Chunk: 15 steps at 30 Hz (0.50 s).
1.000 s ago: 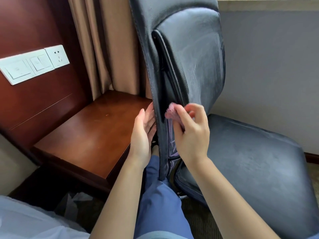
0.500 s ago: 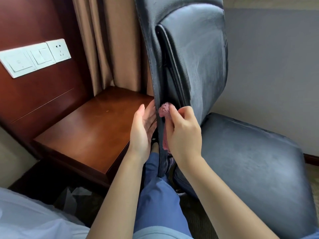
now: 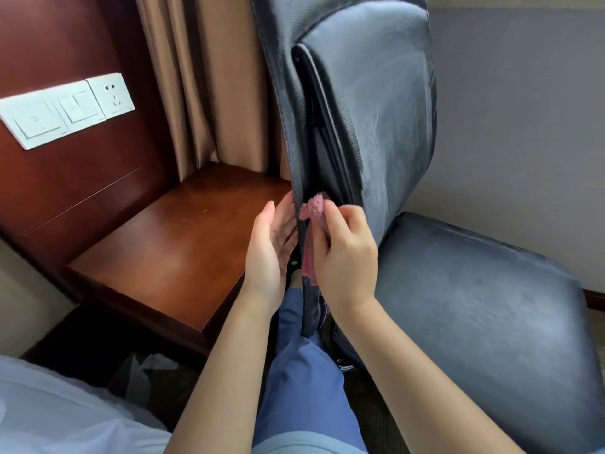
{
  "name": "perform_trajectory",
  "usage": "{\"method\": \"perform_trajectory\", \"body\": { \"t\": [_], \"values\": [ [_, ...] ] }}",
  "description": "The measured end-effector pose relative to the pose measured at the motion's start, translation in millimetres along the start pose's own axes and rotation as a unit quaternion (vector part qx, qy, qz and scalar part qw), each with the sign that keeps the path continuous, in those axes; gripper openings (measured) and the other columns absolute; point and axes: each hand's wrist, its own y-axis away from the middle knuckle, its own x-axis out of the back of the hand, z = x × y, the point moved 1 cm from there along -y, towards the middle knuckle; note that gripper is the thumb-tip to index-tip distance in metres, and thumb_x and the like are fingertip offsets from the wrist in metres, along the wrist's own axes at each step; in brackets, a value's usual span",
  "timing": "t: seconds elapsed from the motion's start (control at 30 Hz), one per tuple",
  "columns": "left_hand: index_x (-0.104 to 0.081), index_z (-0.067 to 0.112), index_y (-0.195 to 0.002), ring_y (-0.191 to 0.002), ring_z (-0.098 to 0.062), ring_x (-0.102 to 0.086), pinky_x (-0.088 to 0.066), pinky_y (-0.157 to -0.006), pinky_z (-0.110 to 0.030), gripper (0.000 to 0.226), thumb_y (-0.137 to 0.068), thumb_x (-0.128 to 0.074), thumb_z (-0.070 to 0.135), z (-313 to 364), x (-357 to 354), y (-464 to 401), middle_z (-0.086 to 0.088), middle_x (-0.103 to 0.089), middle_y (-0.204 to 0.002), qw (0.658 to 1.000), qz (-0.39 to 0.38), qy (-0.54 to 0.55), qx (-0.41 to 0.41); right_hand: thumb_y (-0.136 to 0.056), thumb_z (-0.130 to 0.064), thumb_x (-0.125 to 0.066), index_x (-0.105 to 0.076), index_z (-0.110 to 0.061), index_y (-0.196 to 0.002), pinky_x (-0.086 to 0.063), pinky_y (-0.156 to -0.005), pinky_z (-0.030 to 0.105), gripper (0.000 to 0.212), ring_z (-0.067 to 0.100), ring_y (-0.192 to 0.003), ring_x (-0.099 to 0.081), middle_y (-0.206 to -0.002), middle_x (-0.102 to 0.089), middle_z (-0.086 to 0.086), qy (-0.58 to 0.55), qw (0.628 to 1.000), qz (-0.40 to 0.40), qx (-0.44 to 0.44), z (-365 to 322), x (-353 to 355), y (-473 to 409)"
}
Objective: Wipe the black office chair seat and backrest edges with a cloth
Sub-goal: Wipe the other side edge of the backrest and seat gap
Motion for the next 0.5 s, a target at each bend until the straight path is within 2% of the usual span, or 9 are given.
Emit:
{"method": "perform_trajectory", "body": {
  "t": [0.17, 0.3, 0.37, 0.43, 0.5],
  "values": [
    [-0.051, 0.020, -0.135, -0.121, -0.011, -0.056, -0.038, -0.108, -0.033, 0.049, -0.102, -0.019, 0.037, -0.7, 2.0, -0.2, 0.000, -0.062, -0.130, 1.000, 0.004, -0.011, -0.003, -0.090, -0.024, -0.043, -0.069, -0.003, -0.100, -0.051, -0.046, 0.035, 0.035, 0.028, -0.059, -0.055, -0.077, -0.059, 0.009, 0.027, 0.997, -0.061, -0.036, 16.5, -6.0, 38.0],
    [-0.054, 0.021, -0.132, -0.117, -0.009, -0.058, -0.041, -0.102, -0.029, 0.048, -0.102, -0.020, 0.037, -0.1, 0.3, -1.1, 0.002, -0.064, -0.126, 1.000, 0.001, -0.004, 0.002, -0.088, -0.022, -0.047, -0.070, -0.006, -0.105, -0.050, -0.052, 0.029, 0.033, 0.024, -0.064, -0.059, -0.082, -0.062, 0.007, -0.031, 0.999, -0.007, -0.031, -6.0, 8.0, 6.9],
    [-0.055, 0.021, -0.132, -0.114, -0.009, -0.060, -0.045, -0.097, -0.032, 0.048, -0.102, -0.021, 0.039, 1.7, 2.1, -0.7, 0.003, -0.065, -0.124, 1.000, 0.002, 0.005, 0.018, -0.088, -0.020, -0.052, -0.070, -0.007, -0.107, -0.048, -0.053, 0.027, 0.029, 0.023, -0.066, -0.060, -0.085, -0.063, 0.008, -0.042, 0.999, 0.020, -0.017, -19.5, 10.3, -17.0],
    [-0.055, 0.022, -0.132, -0.118, -0.014, -0.058, -0.040, -0.103, -0.044, 0.050, -0.101, -0.020, 0.042, 4.0, 4.5, 0.0, 0.002, -0.065, -0.124, 0.999, 0.000, 0.000, 0.032, -0.087, -0.017, -0.056, -0.069, -0.006, -0.106, -0.049, -0.051, 0.028, 0.026, 0.023, -0.065, -0.059, -0.084, -0.061, 0.008, -0.040, 0.999, 0.013, -0.005, -23.0, 6.3, -25.8],
    [-0.053, 0.019, -0.135, -0.123, -0.019, -0.055, -0.032, -0.110, -0.046, 0.053, -0.102, -0.018, 0.042, 5.2, 5.6, -1.3, 0.000, -0.063, -0.127, 1.000, -0.009, -0.011, 0.028, -0.088, -0.017, -0.053, -0.069, -0.004, -0.104, -0.049, -0.049, 0.029, 0.027, 0.023, -0.065, -0.059, -0.083, -0.060, 0.008, -0.017, 1.000, 0.000, 0.010, -13.0, 0.6, -11.6]
  ]
}}
